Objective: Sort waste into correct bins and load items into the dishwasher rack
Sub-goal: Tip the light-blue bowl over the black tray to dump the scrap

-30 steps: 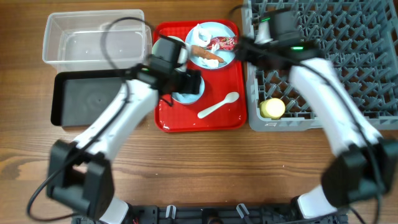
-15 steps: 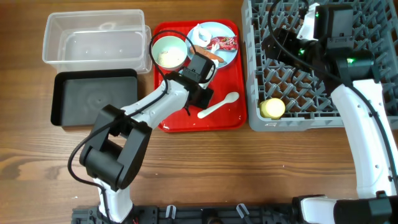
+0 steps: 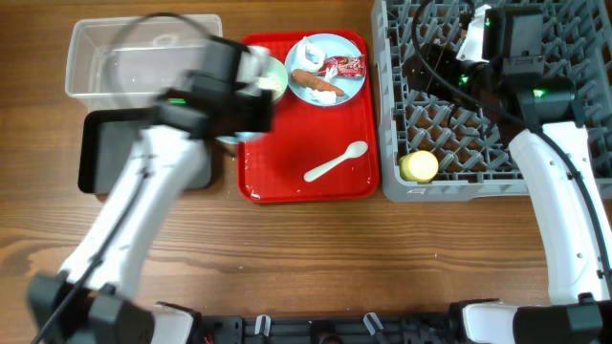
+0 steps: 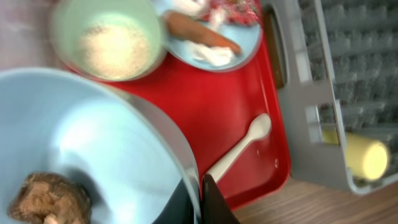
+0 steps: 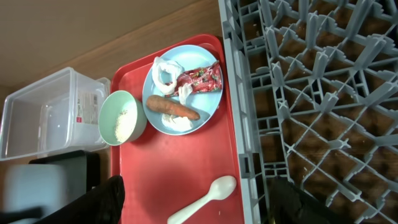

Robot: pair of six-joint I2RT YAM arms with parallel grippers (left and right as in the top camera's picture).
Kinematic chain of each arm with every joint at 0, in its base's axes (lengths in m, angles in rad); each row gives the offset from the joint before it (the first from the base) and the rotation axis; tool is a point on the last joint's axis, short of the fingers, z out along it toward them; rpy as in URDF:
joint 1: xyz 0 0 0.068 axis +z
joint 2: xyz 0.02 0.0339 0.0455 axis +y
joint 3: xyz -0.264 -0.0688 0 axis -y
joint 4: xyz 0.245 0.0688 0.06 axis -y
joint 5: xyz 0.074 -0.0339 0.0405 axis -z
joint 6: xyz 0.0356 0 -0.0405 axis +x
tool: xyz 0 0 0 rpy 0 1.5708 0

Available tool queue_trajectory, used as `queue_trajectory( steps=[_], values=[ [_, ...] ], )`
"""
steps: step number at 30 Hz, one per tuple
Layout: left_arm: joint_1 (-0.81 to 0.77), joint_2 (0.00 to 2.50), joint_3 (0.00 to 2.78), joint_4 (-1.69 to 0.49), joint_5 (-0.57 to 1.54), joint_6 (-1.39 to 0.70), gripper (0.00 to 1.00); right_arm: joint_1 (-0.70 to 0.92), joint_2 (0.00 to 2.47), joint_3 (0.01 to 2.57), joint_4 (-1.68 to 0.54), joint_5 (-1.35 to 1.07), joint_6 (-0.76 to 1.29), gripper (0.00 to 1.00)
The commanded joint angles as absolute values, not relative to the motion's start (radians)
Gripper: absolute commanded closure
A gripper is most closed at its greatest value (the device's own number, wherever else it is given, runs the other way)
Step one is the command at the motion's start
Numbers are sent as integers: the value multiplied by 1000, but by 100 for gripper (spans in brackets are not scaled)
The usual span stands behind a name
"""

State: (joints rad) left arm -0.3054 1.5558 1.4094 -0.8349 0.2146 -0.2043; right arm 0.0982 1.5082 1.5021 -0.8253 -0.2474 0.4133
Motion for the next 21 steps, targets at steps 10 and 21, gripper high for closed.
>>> queue_trajectory(
  steps=[10, 21],
  values=[
    [403, 1797, 1320, -955, 1201, 211, 96, 97, 1515, 1497, -825, -256, 392, 24],
    [542, 2014, 1319, -1052, 1577, 225, 96, 97, 1515, 1497, -847, -241, 366, 24]
  ],
)
